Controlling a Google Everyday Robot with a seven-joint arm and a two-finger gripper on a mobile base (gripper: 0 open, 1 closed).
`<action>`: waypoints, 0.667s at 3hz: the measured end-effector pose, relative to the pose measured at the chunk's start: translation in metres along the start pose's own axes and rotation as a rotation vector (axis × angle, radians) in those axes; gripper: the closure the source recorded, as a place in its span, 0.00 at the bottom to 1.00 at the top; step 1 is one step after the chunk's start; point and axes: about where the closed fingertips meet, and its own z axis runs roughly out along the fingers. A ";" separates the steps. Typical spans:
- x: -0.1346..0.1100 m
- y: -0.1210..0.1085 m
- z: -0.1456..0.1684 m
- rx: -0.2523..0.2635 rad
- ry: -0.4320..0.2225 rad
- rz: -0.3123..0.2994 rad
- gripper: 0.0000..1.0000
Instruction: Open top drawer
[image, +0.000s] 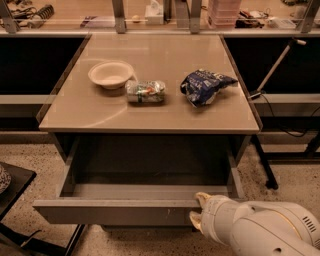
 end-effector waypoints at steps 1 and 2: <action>0.000 0.003 0.001 -0.010 0.010 -0.018 1.00; 0.000 0.003 -0.001 -0.010 0.010 -0.018 1.00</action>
Offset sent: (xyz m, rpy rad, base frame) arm -0.1338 -0.0102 -0.0176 -0.1697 0.0131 0.2117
